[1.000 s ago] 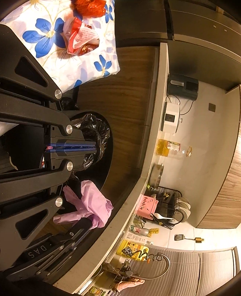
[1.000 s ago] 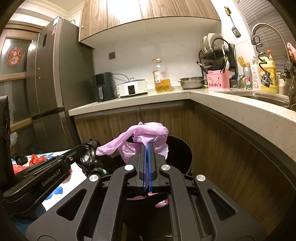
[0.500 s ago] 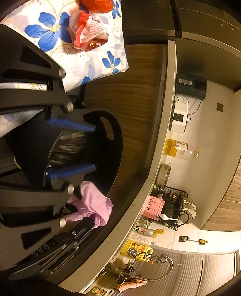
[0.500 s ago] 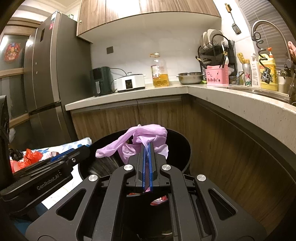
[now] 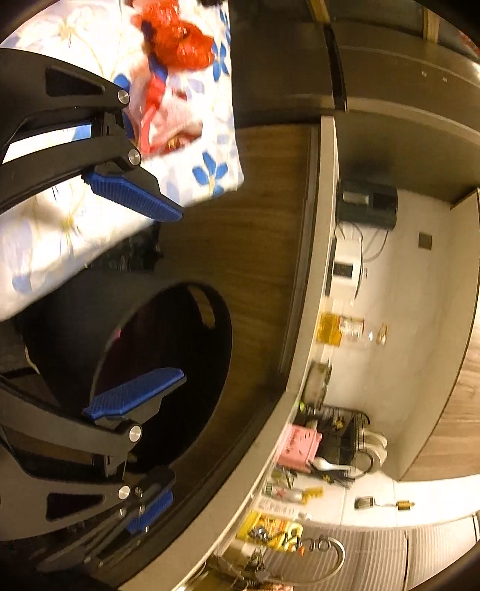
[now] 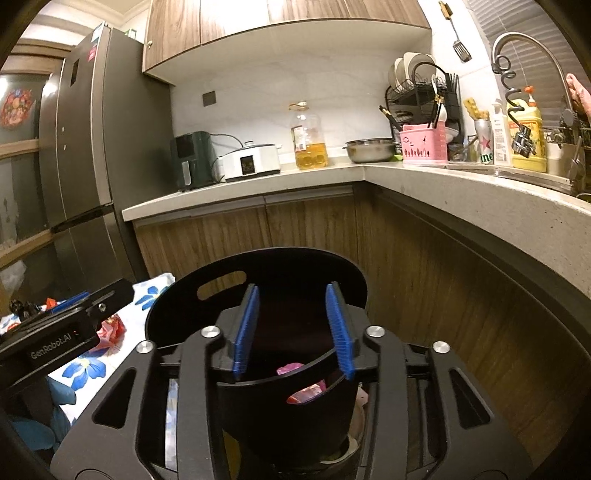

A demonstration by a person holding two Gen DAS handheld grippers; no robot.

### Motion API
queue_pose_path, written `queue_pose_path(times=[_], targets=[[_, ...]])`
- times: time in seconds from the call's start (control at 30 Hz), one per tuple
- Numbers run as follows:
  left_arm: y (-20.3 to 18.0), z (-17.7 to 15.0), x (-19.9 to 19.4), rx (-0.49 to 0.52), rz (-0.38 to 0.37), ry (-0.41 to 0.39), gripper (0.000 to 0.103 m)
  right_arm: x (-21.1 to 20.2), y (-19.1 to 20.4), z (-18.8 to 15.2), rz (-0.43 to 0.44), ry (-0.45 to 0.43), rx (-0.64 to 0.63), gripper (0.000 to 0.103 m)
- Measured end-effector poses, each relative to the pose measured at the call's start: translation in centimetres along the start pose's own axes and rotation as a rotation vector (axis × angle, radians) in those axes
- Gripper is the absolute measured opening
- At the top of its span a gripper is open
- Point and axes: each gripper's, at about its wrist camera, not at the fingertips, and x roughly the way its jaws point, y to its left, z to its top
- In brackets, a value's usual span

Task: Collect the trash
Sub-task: 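Open both tools to drop the bag and glove into the bin, then move both tools back over the table toward the blue glove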

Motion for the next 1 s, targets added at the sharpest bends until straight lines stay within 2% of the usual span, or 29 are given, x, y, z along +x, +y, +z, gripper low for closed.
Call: queue_pose_path(times=[0.13,0.3,0.57,1.0], targets=[[1.0,0.0,-1.1,0.003,0.071,-0.015,0.086,-0.9,0.2,0.3,0.021,-0.015,0.019,0.056],[3.1,-0.1,-3.3,-0.012,0.157,-0.041,0.087,-2.2,1.2,0.5,0.068,-0.027,0.029,0.062],[7.7,-0.3,-7.5,-0.037,0.304,-0.073,0.088,-4.0,5.1,0.5,0.185,-0.026,-0.005,0.064],[18.8,-2.3,-15.1,-0.146,0.563,-0.086,0.089,-7.0,15.2,-1.3,0.399,0.001,-0.11,0.064]])
